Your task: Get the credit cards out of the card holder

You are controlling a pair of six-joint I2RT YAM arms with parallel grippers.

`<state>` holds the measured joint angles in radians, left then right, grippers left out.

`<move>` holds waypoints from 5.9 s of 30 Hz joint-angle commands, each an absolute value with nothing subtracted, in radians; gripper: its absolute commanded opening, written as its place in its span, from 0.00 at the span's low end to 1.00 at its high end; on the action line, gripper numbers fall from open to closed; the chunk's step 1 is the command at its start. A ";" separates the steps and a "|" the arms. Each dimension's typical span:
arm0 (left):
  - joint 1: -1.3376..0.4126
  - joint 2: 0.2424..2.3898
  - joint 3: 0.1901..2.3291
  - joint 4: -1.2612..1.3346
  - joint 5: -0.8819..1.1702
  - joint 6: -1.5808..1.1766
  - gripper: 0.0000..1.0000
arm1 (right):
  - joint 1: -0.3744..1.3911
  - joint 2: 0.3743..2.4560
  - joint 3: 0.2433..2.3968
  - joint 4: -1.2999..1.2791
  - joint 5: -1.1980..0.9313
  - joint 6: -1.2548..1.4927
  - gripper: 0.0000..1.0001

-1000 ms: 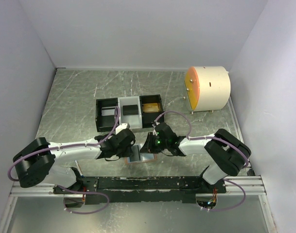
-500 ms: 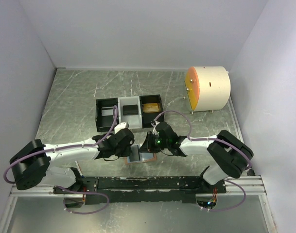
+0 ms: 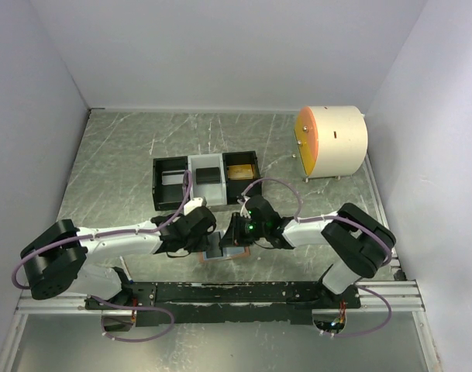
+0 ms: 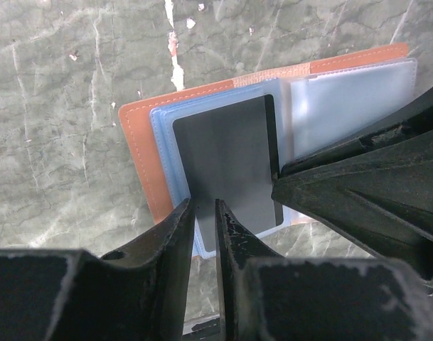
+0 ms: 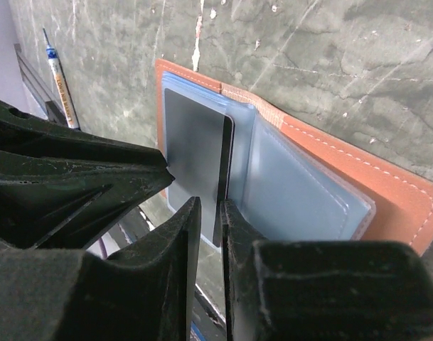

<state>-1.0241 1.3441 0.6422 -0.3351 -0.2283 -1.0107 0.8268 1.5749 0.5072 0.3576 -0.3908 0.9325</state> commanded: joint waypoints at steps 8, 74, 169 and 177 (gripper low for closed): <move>-1.038 1.386 0.643 -0.339 -0.238 -1.020 0.25 | 0.834 1.592 0.520 0.333 -0.323 0.963 0.20; -1.058 1.385 0.717 -0.315 -0.246 -1.006 0.30 | 0.778 1.498 0.428 0.354 -0.312 0.976 0.00; -1.132 1.457 0.678 -0.271 -0.296 -1.166 0.28 | 0.672 1.571 0.406 0.494 -0.525 0.974 0.23; -1.132 1.474 0.692 -0.302 -0.313 -1.157 0.27 | 0.672 1.626 0.409 0.543 -0.559 0.986 0.23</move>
